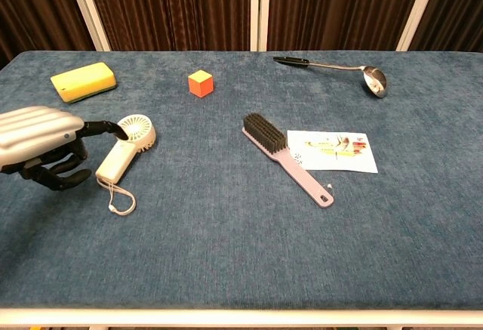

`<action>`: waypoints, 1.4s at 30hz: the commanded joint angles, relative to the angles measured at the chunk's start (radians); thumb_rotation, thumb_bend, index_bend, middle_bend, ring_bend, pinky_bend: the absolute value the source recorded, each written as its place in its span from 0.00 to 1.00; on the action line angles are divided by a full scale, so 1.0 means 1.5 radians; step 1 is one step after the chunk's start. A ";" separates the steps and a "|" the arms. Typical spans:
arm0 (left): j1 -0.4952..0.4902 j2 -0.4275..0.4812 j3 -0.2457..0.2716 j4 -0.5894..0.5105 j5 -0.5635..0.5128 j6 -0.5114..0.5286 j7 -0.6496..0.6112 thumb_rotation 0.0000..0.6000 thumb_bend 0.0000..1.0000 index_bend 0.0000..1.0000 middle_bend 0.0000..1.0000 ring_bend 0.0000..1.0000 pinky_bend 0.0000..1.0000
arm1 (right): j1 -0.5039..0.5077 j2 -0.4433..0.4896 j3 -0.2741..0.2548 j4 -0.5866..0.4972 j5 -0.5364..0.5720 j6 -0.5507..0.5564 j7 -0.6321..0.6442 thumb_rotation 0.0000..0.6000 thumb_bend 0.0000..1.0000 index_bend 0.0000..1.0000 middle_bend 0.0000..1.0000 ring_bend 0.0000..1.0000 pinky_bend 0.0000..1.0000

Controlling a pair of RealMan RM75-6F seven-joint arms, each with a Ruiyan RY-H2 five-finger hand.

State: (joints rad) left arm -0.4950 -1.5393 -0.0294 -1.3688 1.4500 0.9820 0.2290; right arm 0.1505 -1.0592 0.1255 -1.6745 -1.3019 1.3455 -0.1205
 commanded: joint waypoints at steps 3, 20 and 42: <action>0.000 0.000 0.005 0.003 -0.004 0.002 -0.003 1.00 0.47 0.16 0.84 0.84 0.87 | 0.001 -0.001 0.000 0.000 0.002 -0.001 -0.002 1.00 0.27 0.00 0.00 0.00 0.00; -0.006 -0.001 0.012 0.005 -0.020 0.001 -0.002 1.00 0.47 0.17 0.84 0.84 0.87 | 0.003 -0.001 0.000 -0.001 0.005 -0.003 -0.003 1.00 0.27 0.00 0.00 0.00 0.00; -0.017 0.000 0.023 0.000 -0.048 -0.030 -0.003 1.00 0.47 0.26 0.84 0.84 0.87 | 0.004 -0.005 -0.004 0.006 0.006 -0.008 -0.001 1.00 0.27 0.00 0.00 0.00 0.00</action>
State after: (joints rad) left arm -0.5210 -1.5398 0.0047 -1.3690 1.3785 0.9375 0.2240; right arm 0.1568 -1.0668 0.1202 -1.6653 -1.2922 1.3343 -0.1219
